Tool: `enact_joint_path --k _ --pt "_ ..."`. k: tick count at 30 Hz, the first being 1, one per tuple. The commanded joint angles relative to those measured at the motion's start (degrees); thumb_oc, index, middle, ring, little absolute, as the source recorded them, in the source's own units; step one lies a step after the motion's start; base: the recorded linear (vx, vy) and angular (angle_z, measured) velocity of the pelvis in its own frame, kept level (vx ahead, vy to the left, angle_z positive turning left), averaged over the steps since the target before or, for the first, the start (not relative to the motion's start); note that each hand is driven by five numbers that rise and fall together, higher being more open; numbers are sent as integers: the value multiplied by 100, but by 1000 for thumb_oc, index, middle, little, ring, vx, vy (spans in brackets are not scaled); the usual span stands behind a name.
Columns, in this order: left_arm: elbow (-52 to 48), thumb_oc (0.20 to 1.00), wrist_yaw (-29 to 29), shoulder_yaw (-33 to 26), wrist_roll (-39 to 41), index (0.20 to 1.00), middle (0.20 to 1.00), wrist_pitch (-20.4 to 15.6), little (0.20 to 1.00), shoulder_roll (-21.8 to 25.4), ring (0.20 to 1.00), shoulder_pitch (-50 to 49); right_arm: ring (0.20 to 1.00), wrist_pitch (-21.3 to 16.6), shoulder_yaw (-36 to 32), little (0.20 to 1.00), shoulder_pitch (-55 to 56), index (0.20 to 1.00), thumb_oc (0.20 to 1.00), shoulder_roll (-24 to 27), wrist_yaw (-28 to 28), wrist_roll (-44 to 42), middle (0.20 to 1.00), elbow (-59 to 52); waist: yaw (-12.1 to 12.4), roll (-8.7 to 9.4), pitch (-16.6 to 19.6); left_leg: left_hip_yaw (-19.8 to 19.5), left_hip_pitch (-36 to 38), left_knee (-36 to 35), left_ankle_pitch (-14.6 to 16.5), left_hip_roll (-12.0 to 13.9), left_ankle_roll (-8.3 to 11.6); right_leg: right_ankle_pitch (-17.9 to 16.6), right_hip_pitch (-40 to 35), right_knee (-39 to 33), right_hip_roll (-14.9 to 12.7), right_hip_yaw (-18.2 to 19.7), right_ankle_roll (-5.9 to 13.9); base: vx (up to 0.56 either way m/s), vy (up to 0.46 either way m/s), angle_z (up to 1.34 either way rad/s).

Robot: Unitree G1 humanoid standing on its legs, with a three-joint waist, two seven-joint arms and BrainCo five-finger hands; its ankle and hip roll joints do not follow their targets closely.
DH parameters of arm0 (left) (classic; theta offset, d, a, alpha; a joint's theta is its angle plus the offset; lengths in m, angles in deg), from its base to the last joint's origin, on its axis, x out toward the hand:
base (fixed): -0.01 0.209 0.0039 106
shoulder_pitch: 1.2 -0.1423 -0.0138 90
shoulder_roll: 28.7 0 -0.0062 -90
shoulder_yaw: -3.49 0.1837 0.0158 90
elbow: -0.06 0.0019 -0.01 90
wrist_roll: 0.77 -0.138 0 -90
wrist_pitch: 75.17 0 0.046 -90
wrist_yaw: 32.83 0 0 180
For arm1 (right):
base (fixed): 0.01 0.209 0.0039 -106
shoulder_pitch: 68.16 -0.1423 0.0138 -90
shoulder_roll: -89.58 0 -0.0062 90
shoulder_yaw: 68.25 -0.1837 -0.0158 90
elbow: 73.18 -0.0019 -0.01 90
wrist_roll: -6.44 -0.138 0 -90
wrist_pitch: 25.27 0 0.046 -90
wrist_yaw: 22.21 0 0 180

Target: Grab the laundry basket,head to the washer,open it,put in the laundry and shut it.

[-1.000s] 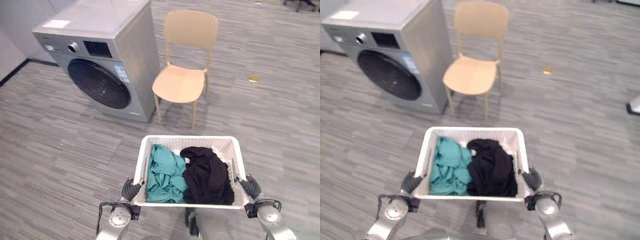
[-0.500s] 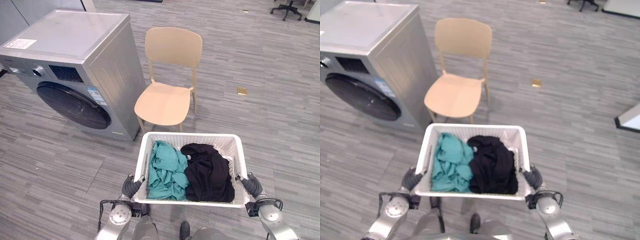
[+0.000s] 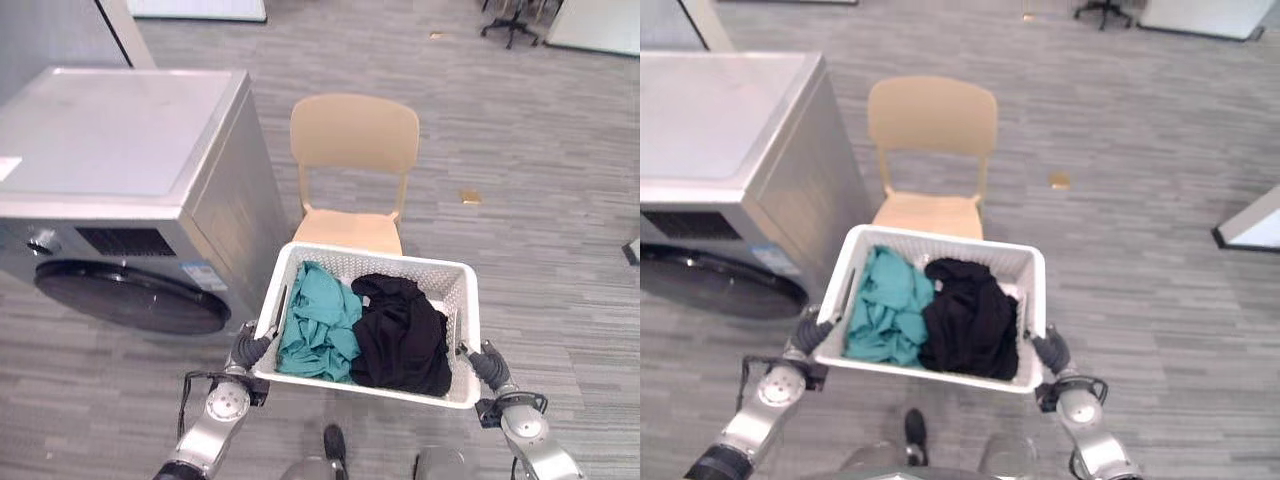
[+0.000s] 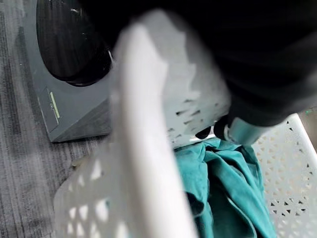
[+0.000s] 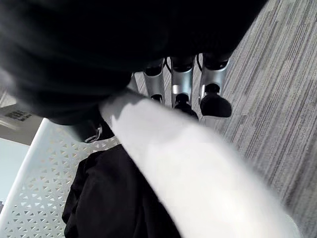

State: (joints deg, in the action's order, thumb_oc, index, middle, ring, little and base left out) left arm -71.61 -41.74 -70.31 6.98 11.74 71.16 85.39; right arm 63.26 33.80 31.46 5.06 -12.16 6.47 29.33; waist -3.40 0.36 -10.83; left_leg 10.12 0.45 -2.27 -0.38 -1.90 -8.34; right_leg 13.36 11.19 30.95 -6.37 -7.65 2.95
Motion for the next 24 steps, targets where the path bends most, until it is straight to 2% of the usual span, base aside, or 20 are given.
enact_joint_path --k 1,4,5,7,9,10,14,18,24 --pt "-697 200 185 -56 232 200 200 -528 200 -172 200 -75 200 -592 -53 200 -646 200 200 19 -203 -264 200 -218 123 127 68 -9 -135 702 629 497 800 -706 -338 -1648 -10 -214 378 102 67 11" --pt "-648 200 129 -89 229 200 200 -539 200 -248 200 -61 200 -604 18 200 -690 200 200 62 -195 -241 200 -179 94 151 -41 -67 37 695 716 370 784 -770 -109 -1768 213 -320 346 131 -3 32" --pt "-617 200 142 -100 204 200 200 -558 200 -283 200 -57 200 -606 17 200 -652 200 200 82 -195 -216 200 -174 91 206 -40 -159 67 807 828 290 830 -713 -356 -2143 235 -305 290 201 -120 50" --pt "-579 200 177 -97 166 200 200 -547 200 -361 200 -73 200 -625 -24 200 -548 200 200 106 -201 -208 200 -170 71 269 31 -147 -57 1246 885 305 997 -742 -650 -2512 336 -88 158 175 -156 68" --pt "-547 200 164 -58 186 200 200 -541 200 -416 200 -24 200 -638 -3 200 -602 200 200 224 -163 -189 200 -134 78 279 -18 -97 -380 2000 729 479 1215 -782 -846 -2667 315 -113 42 79 -116 98" --pt "-438 200 111 -27 180 200 200 -518 200 -461 200 98 200 -592 40 200 -699 200 200 315 -135 -173 200 -74 108 280 -52 -163 -636 2367 550 574 1289 -717 -983 -2713 321 -110 -51 76 -65 92" --pt "-231 200 55 40 173 200 200 -491 200 -525 200 234 200 -514 122 200 -824 200 200 337 -93 -121 200 70 130 270 23 -313 -761 1904 646 583 1198 -638 -1132 -2829 300 -114 -34 102 17 30" --pt "-52 200 -2 151 176 200 200 -448 200 -626 200 307 200 -476 157 200 -849 200 200 274 -29 -84 200 254 91 117 148 -668 -549 906 396 538 1162 -520 -1278 -2845 386 42 11 192 100 -1" --pt "180 200 6 348 64 200 200 -425 200 -624 200 419 200 -407 214 200 -893 200 200 96 65 -43 200 597 -36 14 270 -387 -124 384 381 395 1037 -627 -1228 -2855 319 362 122 112 112 -70"
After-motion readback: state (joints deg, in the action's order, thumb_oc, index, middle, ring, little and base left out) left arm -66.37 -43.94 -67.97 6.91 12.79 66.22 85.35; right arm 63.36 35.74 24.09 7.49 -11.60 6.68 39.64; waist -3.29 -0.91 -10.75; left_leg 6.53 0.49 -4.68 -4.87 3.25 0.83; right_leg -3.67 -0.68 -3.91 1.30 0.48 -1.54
